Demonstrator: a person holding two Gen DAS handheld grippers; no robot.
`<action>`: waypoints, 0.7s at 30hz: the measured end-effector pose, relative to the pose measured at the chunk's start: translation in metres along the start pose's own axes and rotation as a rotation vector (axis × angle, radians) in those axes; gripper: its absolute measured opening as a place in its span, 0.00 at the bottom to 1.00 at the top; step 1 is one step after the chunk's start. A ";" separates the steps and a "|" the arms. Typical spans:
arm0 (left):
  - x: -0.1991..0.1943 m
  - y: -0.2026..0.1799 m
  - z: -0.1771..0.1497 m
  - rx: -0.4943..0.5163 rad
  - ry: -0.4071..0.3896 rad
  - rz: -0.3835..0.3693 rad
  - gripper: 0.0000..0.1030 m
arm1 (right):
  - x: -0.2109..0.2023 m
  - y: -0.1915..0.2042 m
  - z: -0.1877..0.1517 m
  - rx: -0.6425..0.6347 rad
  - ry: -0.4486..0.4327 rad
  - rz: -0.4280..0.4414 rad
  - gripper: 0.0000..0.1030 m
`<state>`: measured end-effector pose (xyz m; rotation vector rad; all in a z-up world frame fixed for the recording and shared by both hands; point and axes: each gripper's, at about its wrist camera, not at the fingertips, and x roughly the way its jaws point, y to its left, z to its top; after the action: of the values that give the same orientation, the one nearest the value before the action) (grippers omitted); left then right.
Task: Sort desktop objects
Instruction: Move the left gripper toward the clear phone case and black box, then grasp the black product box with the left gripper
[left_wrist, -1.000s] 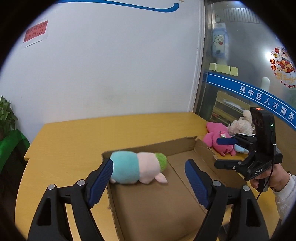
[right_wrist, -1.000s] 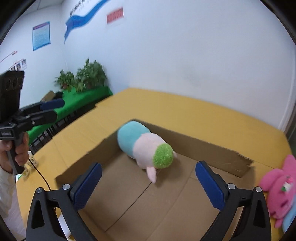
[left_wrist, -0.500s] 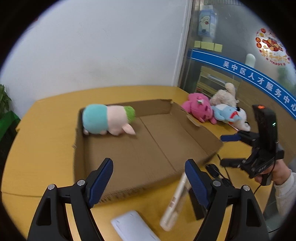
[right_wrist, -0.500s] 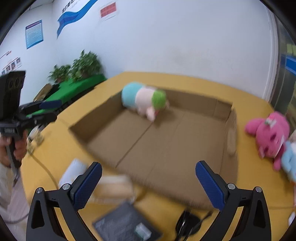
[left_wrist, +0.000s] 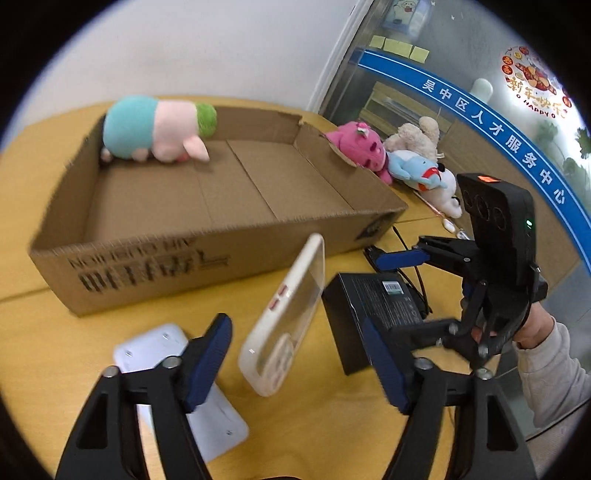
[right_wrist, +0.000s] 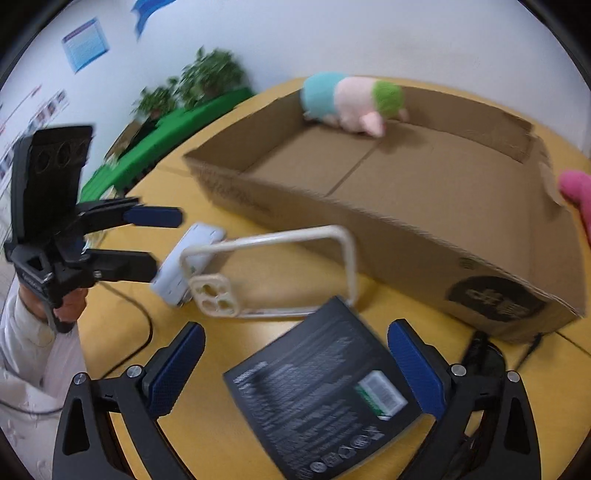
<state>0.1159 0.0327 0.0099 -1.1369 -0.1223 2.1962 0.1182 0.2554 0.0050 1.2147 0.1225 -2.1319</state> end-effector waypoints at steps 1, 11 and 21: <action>0.005 0.000 -0.001 0.001 0.014 0.007 0.52 | 0.002 0.007 -0.001 -0.030 0.007 -0.005 0.98; 0.027 0.007 -0.002 0.031 0.092 0.037 0.18 | 0.004 0.020 -0.032 -0.116 0.028 -0.079 1.00; -0.006 0.016 0.002 -0.033 0.031 0.076 0.21 | -0.008 0.003 -0.048 -0.098 0.000 -0.124 1.00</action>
<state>0.1092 0.0167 0.0096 -1.2121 -0.1039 2.2494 0.1579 0.2758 -0.0151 1.1767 0.3056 -2.2045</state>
